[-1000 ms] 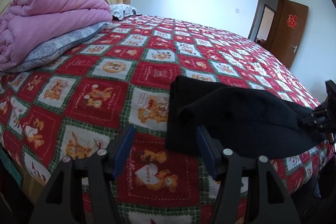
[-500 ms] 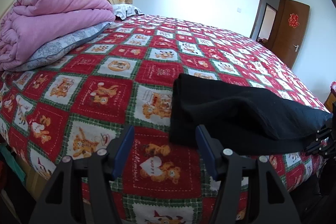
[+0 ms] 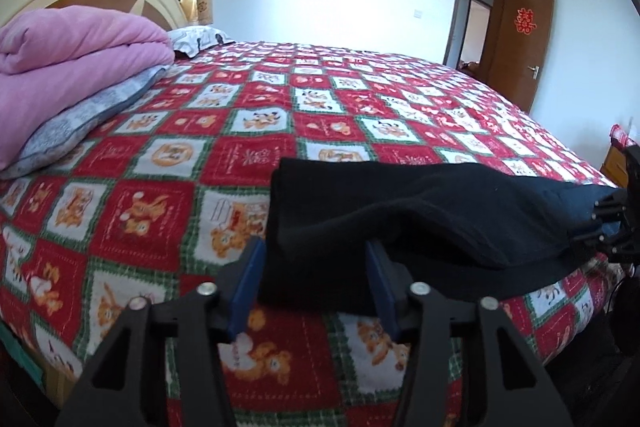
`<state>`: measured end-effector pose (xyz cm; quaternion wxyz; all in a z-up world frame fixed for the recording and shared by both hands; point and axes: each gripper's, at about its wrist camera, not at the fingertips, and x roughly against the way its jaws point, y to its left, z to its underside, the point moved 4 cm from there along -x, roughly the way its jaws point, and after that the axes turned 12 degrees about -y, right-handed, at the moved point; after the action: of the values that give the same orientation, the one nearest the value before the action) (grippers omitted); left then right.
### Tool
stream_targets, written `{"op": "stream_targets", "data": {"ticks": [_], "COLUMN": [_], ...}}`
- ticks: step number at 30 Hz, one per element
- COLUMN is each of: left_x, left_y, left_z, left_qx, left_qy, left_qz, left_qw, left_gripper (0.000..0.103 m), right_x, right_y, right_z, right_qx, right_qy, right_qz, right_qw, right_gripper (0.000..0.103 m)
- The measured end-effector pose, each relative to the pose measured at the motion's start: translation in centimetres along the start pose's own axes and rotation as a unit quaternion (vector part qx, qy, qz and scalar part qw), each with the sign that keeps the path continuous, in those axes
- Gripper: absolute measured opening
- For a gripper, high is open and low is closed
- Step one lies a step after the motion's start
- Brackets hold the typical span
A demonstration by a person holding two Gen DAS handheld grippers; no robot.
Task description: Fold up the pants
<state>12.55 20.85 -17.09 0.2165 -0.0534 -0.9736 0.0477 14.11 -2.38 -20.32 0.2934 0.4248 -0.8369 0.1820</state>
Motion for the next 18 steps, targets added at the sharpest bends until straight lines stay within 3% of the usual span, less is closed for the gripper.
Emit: {"op": "stream_targets", "data": {"ticks": [1,3,6,8,13,18], "left_x": [-0.1,-0.2,-0.2,-0.3,-0.1,0.0], "left_y": [0.0,-0.2,-0.6,-0.6,-0.3,0.4], "left_z": [0.0,-0.1,0.2,0.4,0.5,-0.2], "left_qx": [-0.003,-0.013,-0.031,-0.030,-0.025,-0.040], "left_qy": [-0.003,-0.010,-0.012,-0.009,-0.016,-0.041], "left_qz": [0.003,0.009,0.014,0.020,0.024,0.013], "left_qw": [1.0000,0.9998,0.9994,0.9993,0.9993,0.9983], "left_gripper": [0.049,0.048,0.037,0.020,0.011,0.009], "right_x": [0.0,0.1,0.3,0.0,-1.1,-1.0], "right_y": [-0.6,-1.3,-1.7,-1.9,-1.5,-1.5], "right_z": [0.0,0.2,0.6,1.1,2.0,1.7], "right_qx": [-0.009,-0.014,0.004,0.014,0.037,0.032], "right_qy": [0.000,0.005,0.007,0.025,0.050,0.040], "right_qz": [0.012,0.026,0.052,0.064,0.074,0.071], "right_qw": [1.000,1.000,0.999,0.998,0.995,0.996], "right_gripper": [0.023,0.045,0.047,0.047,0.046,0.006]}}
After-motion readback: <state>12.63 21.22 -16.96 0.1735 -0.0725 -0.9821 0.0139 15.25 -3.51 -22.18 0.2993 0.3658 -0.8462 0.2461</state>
